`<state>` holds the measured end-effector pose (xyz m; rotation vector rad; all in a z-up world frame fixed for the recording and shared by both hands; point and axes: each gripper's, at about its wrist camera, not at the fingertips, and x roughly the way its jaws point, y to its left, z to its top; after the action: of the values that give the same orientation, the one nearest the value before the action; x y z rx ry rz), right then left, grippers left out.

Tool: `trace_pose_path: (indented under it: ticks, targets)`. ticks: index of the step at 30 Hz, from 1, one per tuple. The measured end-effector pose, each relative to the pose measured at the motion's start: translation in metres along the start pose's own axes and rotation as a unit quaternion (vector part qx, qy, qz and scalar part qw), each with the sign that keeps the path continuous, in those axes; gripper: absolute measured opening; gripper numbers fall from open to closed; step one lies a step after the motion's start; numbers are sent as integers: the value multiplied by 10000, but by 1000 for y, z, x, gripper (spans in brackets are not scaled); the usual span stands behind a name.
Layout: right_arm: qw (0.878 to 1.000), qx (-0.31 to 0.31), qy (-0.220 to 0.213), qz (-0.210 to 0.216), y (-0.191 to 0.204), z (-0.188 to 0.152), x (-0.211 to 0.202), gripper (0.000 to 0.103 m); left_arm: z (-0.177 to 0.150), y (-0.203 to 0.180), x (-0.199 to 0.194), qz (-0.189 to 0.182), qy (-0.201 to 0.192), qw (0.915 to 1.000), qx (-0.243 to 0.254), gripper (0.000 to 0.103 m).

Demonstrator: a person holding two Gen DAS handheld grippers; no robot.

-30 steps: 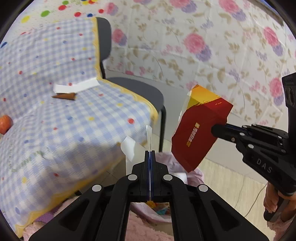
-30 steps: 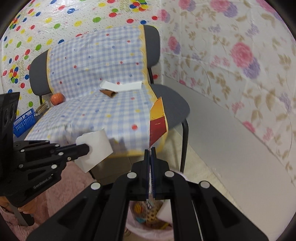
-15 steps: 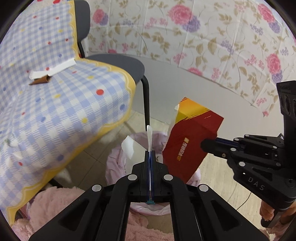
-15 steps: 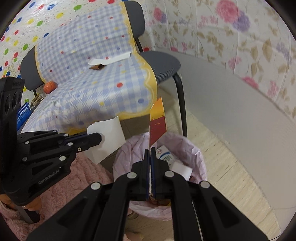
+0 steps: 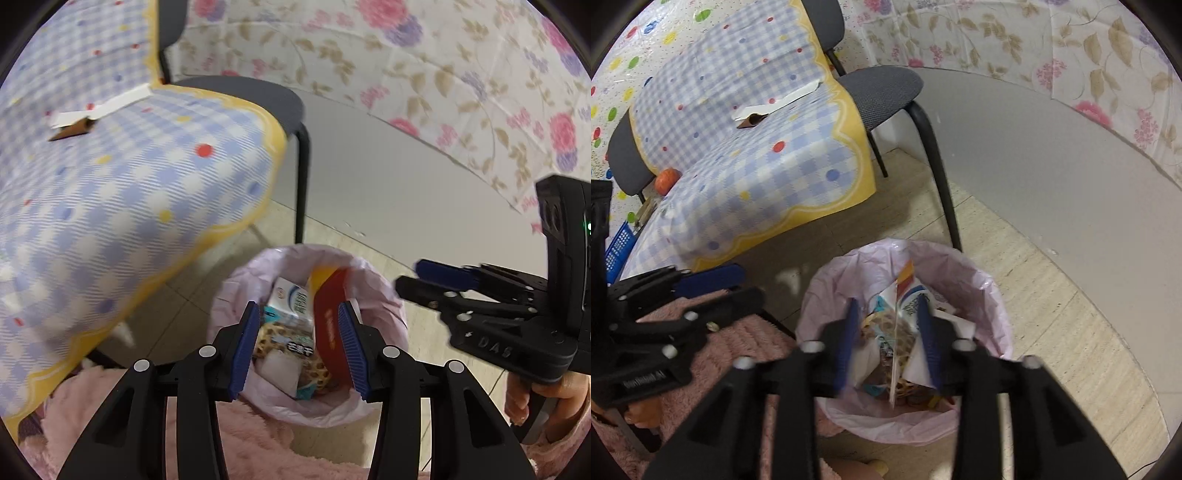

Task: Collect trash
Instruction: 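Open both tools over the bin, dropping card and box, then move both tools back over the chair seat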

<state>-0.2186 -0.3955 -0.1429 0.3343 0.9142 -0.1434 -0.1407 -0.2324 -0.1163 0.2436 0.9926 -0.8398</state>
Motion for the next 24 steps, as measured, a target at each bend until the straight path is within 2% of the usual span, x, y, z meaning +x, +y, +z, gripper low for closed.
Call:
trace_pose_path:
  ticks: [4, 6, 8, 13, 17, 24]
  targets:
    - [9987, -86, -350, -352, 1, 10, -31, 35, 8, 11, -31, 282, -355, 9988, -184, 47]
    - [9975, -135, -586, -365, 5, 17, -52, 35, 12, 17, -47, 397, -545, 9973, -282, 56]
    - [9962, -185, -758, -381, 10, 22, -64, 35, 14, 22, -63, 549, -743, 9950, -377, 57]
    - [9935, -344, -1078, -156, 29, 35, -88, 35, 18, 31, -98, 867, -1066, 9895, -451, 57]
    - [9928, -535, -1074, 23, 49, 42, -86, 35, 19, 43, -122, 1176, -1258, 9837, -510, 57]
    - [9887, -961, -1068, 420, 97, 64, -76, 35, 19, 84, -167, 1847, -1581, 9663, -844, 57]
